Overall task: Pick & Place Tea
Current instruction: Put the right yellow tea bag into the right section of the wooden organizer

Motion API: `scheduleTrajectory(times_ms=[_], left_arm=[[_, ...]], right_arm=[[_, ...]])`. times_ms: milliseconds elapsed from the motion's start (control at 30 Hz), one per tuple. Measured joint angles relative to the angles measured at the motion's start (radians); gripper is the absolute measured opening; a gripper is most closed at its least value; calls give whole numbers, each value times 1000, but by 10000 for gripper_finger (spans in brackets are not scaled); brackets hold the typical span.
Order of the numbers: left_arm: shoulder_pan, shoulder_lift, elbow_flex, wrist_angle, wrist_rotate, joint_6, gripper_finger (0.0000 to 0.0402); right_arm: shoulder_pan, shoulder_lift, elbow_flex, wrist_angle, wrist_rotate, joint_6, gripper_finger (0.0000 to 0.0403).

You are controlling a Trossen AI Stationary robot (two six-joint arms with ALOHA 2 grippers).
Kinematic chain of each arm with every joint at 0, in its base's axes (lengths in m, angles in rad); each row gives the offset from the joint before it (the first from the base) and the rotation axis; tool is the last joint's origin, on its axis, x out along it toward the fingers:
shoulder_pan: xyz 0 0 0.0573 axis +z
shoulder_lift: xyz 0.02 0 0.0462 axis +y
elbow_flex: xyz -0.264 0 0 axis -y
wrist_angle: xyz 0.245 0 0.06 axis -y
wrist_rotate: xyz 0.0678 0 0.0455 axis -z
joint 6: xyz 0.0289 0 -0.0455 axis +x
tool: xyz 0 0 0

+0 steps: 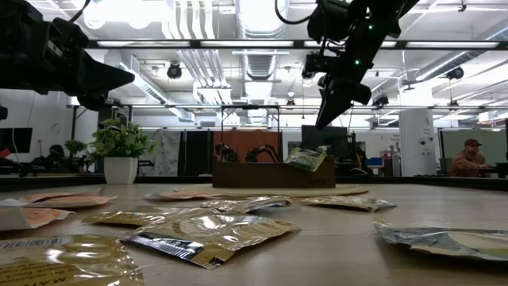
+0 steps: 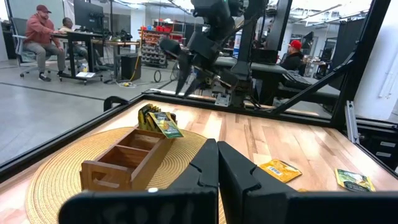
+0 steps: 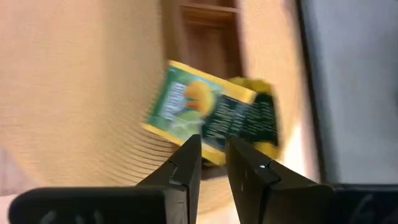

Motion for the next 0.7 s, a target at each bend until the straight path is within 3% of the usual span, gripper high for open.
scheduleTrajectory(times_ms=[333, 700], left_arm=[[0, 0, 0, 0, 0, 0, 0], [0, 0, 0, 0, 0, 0, 0]], right_arm=[[-45, 1, 0, -27, -101, 60, 78], [-81, 1, 0, -47, -153, 79, 159]])
